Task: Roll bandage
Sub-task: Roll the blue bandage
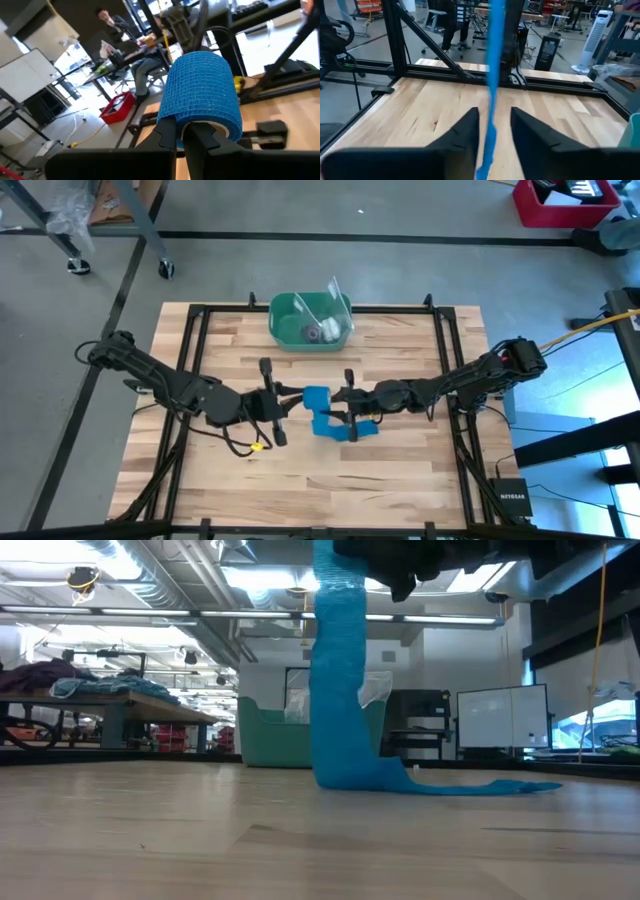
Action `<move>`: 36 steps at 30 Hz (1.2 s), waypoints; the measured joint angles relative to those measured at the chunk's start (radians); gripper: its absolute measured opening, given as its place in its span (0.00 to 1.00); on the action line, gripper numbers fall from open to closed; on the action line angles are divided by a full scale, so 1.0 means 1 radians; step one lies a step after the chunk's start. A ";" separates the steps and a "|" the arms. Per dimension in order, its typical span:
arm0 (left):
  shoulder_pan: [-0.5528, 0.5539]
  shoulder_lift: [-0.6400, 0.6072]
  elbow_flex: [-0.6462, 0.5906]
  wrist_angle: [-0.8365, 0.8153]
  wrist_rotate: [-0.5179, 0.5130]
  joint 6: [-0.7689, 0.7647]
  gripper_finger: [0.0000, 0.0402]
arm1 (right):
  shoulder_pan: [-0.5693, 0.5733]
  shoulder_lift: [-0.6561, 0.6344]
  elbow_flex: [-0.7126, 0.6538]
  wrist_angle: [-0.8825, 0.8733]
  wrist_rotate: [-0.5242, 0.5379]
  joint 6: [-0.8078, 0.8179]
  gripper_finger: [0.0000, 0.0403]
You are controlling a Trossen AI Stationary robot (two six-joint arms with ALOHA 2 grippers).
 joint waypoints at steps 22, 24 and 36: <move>0.082 -0.014 -0.042 0.018 -0.067 -0.002 0.01 | 0.167 -0.085 0.049 -0.324 0.127 -0.131 0.02; 0.090 -0.014 -0.042 0.017 -0.067 -0.003 0.01 | 0.197 -0.078 0.078 -0.368 0.128 -0.124 0.01; 0.135 0.038 -0.042 0.014 -0.117 0.075 0.01 | 0.336 -0.078 0.378 -0.628 0.197 -0.180 0.01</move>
